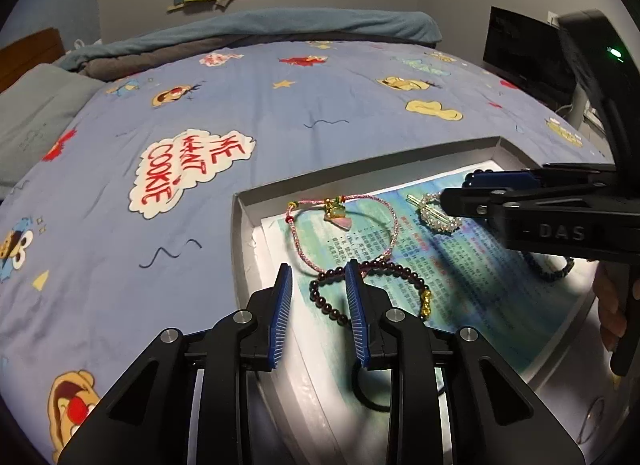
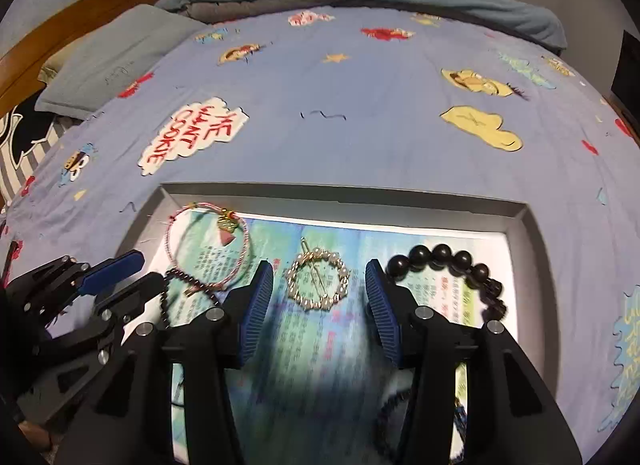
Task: Organize jewelry
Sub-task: 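Carry the purple bracelet and pearl ring clip into the grey box, open both grippers, then move both open grippers back from the box to the jewelry pile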
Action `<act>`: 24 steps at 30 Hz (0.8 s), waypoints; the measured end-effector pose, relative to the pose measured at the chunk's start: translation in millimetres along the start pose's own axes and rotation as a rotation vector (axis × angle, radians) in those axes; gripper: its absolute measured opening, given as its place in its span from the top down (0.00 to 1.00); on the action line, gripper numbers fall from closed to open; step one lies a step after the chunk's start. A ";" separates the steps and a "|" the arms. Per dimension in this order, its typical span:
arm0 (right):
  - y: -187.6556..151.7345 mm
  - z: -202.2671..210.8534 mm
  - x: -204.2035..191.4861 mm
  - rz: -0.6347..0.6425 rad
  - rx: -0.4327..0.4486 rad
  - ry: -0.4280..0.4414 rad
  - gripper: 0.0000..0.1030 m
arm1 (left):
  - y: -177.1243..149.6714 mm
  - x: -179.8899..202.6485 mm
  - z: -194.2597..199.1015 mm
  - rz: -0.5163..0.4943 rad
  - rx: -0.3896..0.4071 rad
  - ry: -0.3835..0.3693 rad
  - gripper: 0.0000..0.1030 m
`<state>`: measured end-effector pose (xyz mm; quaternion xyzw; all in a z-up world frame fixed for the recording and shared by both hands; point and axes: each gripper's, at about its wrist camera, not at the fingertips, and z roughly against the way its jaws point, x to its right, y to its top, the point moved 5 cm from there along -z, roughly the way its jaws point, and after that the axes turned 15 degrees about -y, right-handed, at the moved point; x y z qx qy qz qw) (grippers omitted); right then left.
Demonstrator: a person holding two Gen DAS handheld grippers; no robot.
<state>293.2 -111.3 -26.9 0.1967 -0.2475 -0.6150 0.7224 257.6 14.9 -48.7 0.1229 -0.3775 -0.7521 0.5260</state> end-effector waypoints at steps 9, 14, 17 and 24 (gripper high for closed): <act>-19.3 49.5 14.9 -0.025 0.079 0.012 0.53 | -5.0 11.5 40.5 0.000 0.049 0.012 0.72; -33.9 76.9 26.9 -0.035 0.130 0.006 0.47 | -13.4 19.8 65.6 -0.008 0.067 0.029 0.63; -44.1 94.3 40.7 -0.055 0.171 -0.014 0.36 | -19.0 23.7 77.9 -0.007 0.084 0.023 0.45; -59.5 126.2 72.3 -0.131 0.253 -0.033 0.05 | -27.7 37.2 92.9 -0.021 0.105 0.028 0.22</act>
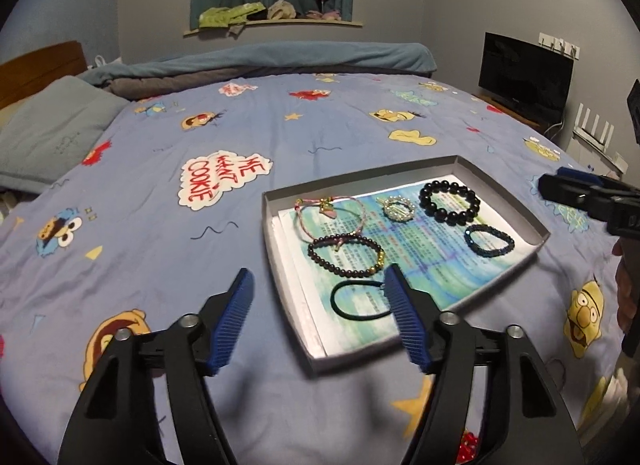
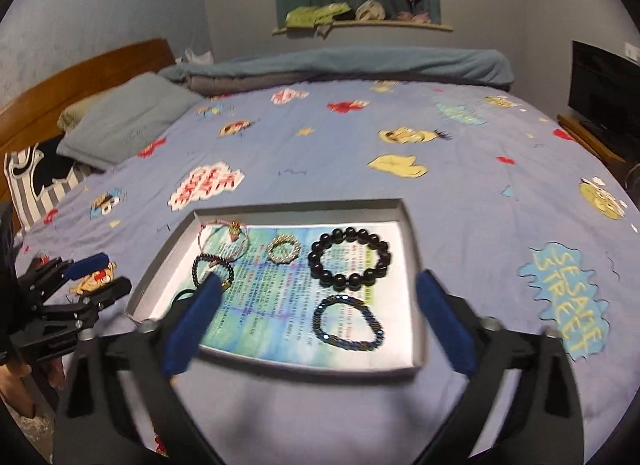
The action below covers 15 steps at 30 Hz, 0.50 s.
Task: Organize jewelry
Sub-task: 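Move both open grippers back from the box to the jewelry pile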
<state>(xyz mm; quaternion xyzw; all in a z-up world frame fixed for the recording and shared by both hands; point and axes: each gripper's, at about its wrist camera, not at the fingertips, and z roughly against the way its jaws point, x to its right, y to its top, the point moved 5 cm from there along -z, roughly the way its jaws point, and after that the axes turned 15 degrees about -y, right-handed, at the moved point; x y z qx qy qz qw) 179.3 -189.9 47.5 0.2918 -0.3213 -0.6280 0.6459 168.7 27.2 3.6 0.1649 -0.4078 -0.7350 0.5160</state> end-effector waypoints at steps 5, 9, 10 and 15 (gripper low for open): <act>-5.7 11.7 16.9 -0.013 0.015 -0.046 0.05 | -3.1 10.0 17.2 -0.001 0.051 0.010 0.12; -11.7 20.8 25.3 -0.016 0.038 -0.077 0.05 | -7.6 13.5 26.2 0.000 0.068 0.017 0.08; -13.1 22.6 26.8 -0.013 0.043 -0.086 0.05 | -9.8 14.4 28.5 0.001 0.069 0.017 0.08; -23.1 32.5 31.9 -0.001 0.059 -0.093 0.05 | -19.4 17.6 36.4 0.005 0.065 0.012 0.08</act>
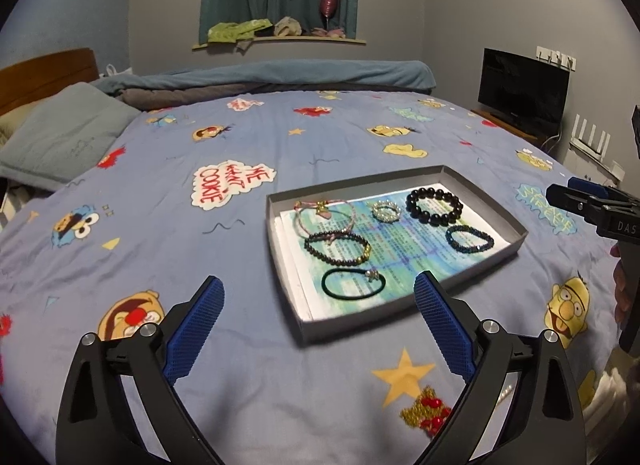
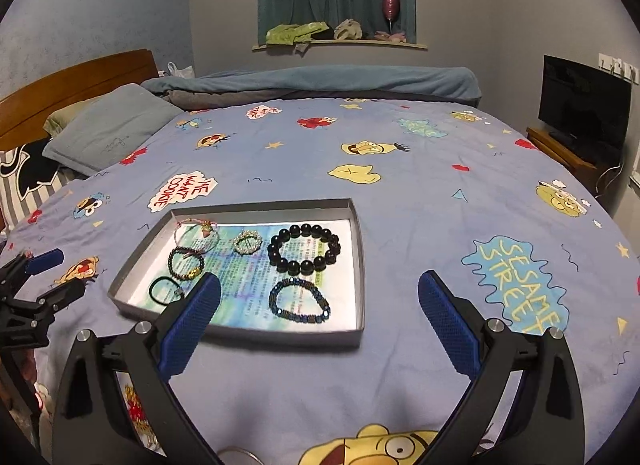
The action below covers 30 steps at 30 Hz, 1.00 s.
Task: Organize jewelry
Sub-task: 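Move both open grippers back from the box to the jewelry pile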
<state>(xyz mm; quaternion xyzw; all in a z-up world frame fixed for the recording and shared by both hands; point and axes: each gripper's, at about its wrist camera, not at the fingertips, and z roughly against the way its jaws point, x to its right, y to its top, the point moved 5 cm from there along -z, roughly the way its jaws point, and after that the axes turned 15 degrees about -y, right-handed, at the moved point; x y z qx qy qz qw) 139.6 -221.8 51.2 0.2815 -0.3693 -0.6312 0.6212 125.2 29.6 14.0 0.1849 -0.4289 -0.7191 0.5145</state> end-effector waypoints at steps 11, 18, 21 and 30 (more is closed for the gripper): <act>-31.2 5.6 14.0 0.050 -0.015 -0.032 0.05 | -19.0 12.7 16.9 -0.002 0.003 -0.004 0.07; -51.2 3.2 30.5 0.021 -0.060 -0.019 0.05 | -26.4 20.6 18.1 -0.006 -0.005 -0.007 0.07; -57.2 1.9 40.0 -0.004 -0.071 -0.027 0.05 | -29.7 25.3 17.1 -0.012 -0.013 -0.010 0.07; -76.6 -3.0 55.5 -0.020 -0.092 -0.058 0.05 | -38.3 33.5 15.4 -0.014 -0.024 -0.018 0.07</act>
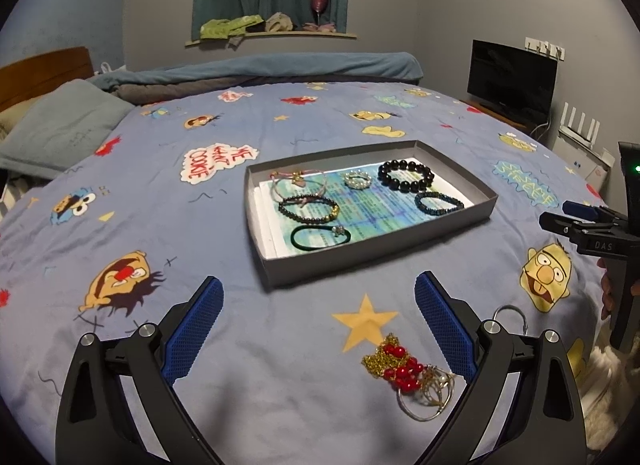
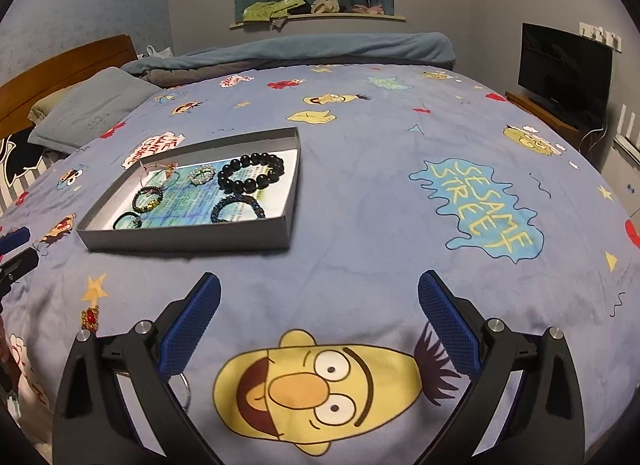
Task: Organize jewelry
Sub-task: 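Move both open grippers back from the box to the jewelry pile, then grasp the red-bead gold ornament with the left gripper while the right gripper grasps a silver hoop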
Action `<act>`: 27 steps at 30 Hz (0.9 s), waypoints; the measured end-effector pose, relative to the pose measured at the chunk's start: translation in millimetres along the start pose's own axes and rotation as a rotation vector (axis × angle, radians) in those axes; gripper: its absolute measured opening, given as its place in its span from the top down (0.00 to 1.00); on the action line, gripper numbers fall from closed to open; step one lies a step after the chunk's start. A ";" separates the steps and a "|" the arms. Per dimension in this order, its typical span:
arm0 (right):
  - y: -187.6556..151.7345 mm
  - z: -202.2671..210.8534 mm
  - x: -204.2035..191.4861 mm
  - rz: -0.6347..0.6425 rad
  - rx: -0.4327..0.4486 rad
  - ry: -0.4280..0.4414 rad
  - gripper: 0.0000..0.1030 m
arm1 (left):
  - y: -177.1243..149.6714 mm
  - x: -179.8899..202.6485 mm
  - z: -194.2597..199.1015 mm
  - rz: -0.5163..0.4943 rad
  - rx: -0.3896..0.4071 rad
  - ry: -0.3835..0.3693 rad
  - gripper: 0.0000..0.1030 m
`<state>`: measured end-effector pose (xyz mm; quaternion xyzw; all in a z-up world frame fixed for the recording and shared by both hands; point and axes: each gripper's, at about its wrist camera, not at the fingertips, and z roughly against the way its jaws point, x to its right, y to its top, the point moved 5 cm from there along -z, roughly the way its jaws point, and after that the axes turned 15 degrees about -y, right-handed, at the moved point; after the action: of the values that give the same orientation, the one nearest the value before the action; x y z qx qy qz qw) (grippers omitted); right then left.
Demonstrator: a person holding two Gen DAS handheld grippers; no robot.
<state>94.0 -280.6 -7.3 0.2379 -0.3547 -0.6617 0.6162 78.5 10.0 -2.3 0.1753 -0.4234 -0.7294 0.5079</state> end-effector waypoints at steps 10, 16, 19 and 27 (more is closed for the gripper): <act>-25.5 -0.6 -12.3 0.066 -0.031 0.057 0.05 | -33.5 2.3 -7.1 0.011 -0.051 -0.007 0.07; -45.6 6.1 -34.5 0.110 -0.055 0.162 0.05 | -57.8 15.6 -18.8 0.005 -0.085 -0.037 0.07; -56.1 13.3 -43.0 0.147 -0.040 0.177 0.05 | -67.6 25.6 -19.0 -0.022 -0.094 -0.047 0.07; -78.1 26.5 -64.5 0.219 -0.035 0.230 0.05 | -91.8 39.9 -18.4 -0.001 -0.136 -0.114 0.07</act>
<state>31.8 -213.3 -57.9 0.2610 -0.2941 -0.5651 0.7253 19.9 -22.0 -79.0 0.0986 -0.4010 -0.7657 0.4932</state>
